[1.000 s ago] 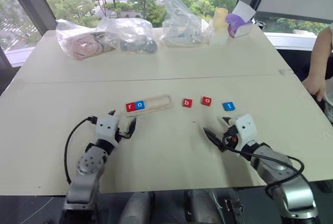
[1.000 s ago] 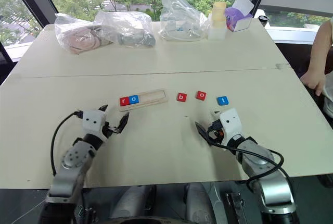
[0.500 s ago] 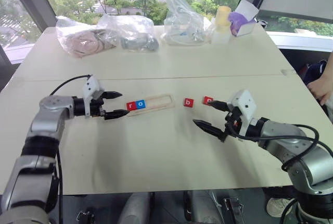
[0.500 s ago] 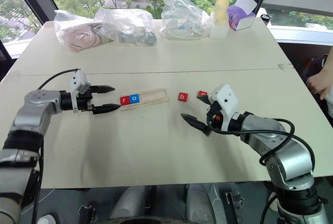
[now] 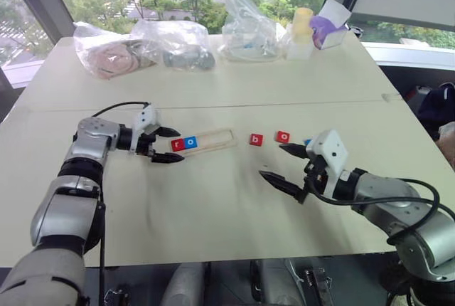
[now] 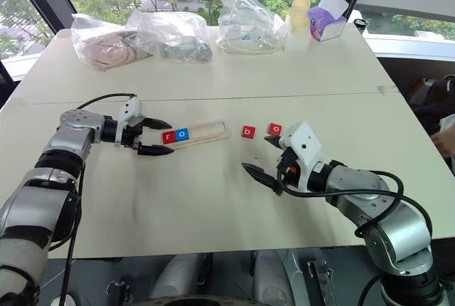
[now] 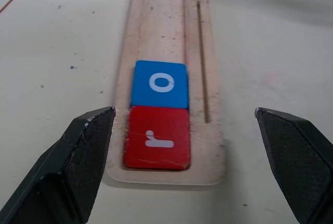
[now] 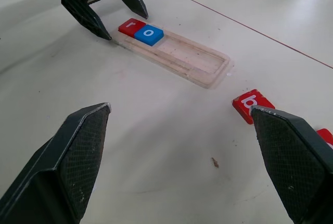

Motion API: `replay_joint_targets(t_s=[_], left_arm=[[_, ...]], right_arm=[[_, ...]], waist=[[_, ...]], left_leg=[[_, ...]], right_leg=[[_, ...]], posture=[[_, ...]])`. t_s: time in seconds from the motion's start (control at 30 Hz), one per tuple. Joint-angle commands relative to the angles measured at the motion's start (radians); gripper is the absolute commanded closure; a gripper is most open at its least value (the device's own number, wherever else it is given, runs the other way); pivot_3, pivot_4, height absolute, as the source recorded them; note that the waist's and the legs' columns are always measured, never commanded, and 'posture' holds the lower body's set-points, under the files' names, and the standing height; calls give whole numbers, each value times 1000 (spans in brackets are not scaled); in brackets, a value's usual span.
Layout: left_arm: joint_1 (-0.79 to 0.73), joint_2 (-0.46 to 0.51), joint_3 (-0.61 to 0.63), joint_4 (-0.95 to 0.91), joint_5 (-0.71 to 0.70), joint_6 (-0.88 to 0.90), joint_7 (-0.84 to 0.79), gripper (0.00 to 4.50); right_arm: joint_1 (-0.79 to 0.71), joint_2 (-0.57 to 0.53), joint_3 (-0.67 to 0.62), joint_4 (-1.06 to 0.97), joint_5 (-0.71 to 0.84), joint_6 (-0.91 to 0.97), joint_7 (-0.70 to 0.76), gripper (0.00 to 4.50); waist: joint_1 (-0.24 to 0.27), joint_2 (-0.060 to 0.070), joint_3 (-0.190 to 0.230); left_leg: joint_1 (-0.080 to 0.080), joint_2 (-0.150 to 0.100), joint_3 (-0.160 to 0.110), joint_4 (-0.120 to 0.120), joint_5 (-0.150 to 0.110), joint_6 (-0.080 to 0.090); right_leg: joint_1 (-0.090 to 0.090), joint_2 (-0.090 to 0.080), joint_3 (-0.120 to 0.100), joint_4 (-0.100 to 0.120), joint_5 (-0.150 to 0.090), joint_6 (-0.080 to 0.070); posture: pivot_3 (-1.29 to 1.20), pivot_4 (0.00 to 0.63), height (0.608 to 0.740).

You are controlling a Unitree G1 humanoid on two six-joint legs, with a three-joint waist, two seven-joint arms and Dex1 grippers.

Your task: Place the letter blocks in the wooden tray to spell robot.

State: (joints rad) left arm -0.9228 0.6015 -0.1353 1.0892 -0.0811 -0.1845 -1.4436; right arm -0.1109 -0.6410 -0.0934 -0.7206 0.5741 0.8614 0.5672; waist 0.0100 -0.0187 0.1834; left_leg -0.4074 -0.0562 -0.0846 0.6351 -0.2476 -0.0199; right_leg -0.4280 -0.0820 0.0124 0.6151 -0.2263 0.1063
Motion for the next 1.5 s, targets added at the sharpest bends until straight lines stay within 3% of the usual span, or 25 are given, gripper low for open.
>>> replay_joint_targets(t_s=[0.03,0.7,0.8,0.83,1.03,1.27,1.5], left_arm=[[-35,6,16,38,29,-54,14,0],[45,-29,13,118,103,-165,113,0],[57,-37,19,113,106,-169,118,832],[58,-39,21,113,106,-168,118,1313],[74,-62,24,91,99,-175,105,1405],[156,-121,5,-98,59,-160,10,1405],[308,-130,-70,-478,62,-19,-1,1405]], right_arm=[[6,-2,-13,-50,23,-1,-14,70],[-2,-37,-28,-67,50,25,-39,70],[-6,-44,-32,-67,57,30,-43,0],[-8,-46,-32,-65,59,30,-43,0],[-17,-58,-33,-55,63,28,-41,0],[-26,-63,-29,-40,54,23,-39,0],[-41,-57,-16,-27,39,13,-43,0]], waist=[[0,0,0],[0,0,-1],[2,0,-2],[3,0,-2],[3,1,-2],[5,1,-3],[2,1,-3]], left_leg=[[0,0,0,0,0,0],[1,0,0,13,0,1],[1,0,0,13,0,1],[1,0,0,13,0,1],[2,0,0,14,0,1],[1,-1,0,14,0,1],[2,-1,0,14,0,1]], right_leg=[[0,0,0,0,0,0],[1,0,1,13,0,1],[2,0,1,13,0,1],[2,0,1,13,0,1],[3,0,1,13,0,1],[4,-1,1,13,0,1],[3,-1,2,12,0,1]], posture=[[0,150,740],[0,150,740],[0,150,740],[0,150,740],[0,150,740],[0,150,740],[0,150,740]])
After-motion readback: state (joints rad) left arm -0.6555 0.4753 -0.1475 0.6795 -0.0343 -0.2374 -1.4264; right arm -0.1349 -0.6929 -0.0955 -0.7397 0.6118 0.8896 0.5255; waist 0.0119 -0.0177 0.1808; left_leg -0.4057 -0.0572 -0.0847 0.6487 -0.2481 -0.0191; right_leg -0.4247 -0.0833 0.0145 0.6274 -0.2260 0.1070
